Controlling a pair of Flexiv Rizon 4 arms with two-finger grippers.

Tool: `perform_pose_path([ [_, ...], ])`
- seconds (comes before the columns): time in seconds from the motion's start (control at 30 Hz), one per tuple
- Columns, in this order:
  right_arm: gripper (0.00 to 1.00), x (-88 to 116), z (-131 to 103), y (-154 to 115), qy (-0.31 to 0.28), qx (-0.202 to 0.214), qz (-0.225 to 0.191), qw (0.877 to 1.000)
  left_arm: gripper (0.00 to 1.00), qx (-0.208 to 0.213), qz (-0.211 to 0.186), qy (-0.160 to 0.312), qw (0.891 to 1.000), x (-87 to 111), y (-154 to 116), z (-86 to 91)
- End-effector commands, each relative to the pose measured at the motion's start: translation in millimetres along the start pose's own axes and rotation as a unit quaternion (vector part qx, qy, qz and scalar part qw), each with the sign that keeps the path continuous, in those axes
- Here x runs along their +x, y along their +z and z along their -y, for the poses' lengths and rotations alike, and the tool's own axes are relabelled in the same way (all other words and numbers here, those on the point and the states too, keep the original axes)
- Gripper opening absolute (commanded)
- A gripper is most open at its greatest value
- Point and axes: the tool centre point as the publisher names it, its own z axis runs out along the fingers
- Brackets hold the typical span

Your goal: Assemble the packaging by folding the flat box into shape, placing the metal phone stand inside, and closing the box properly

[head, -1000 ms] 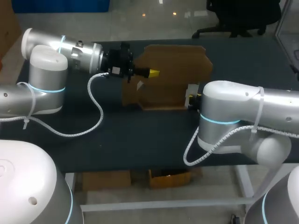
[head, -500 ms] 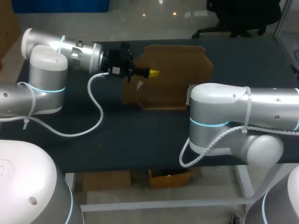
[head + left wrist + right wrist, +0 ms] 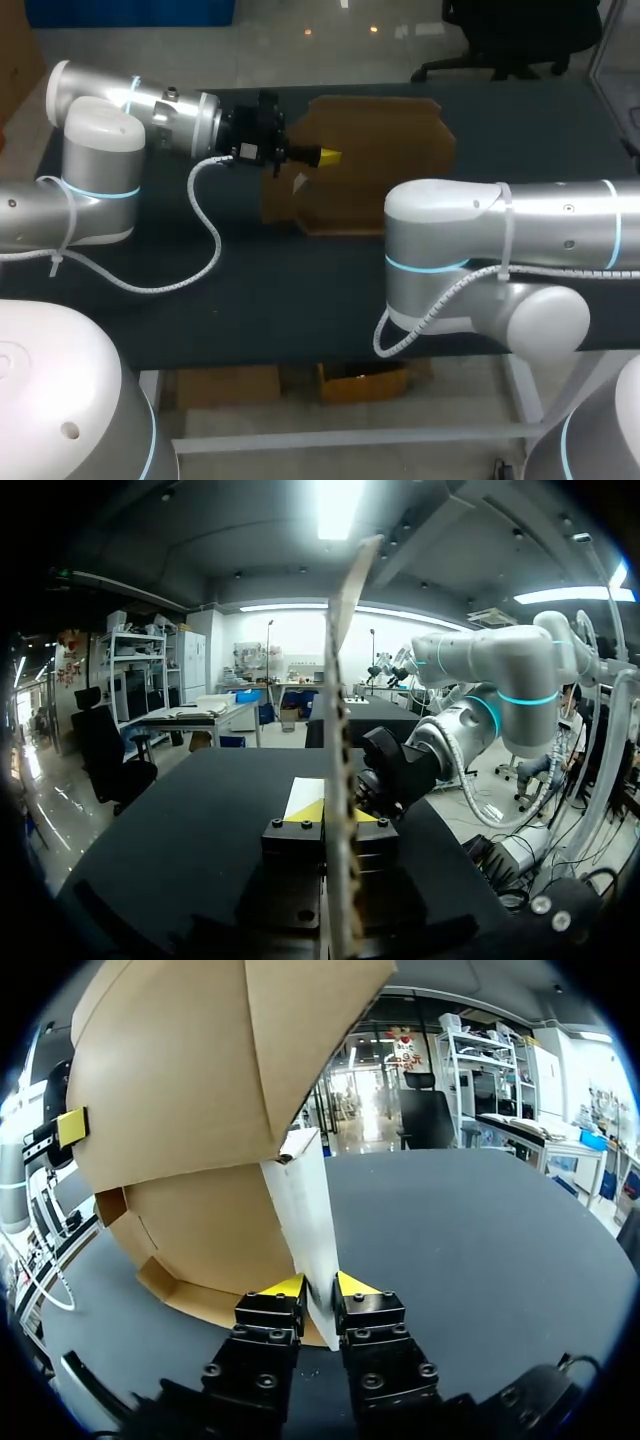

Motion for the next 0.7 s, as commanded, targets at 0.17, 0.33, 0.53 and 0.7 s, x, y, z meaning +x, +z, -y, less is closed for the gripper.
perform_pose_path([
  [0.17,0.09,4.7,-0.5,2.6,0.002,0.002,0.032,0.999,0.0,0.0,0.0,0.0,1.0,0.3,1.0,-2.5],
  [0.33,0.1,3.2,-0.5,2.7,0.006,0.002,0.032,0.999,0.0,0.0,0.0,0.0,1.0,0.3,1.0,-2.5],
  [0.53,0.04,1.7,-1.8,1.9,0.01,0.003,0.033,0.999,0.0,0.0,0.0,0.0,1.0,0.3,1.0,-2.5],
  [0.7,0.0,0.6,-2.2,1.6,0.012,0.004,0.033,0.999,0.0,0.0,0.0,0.0,1.0,0.3,1.0,-2.5],
])
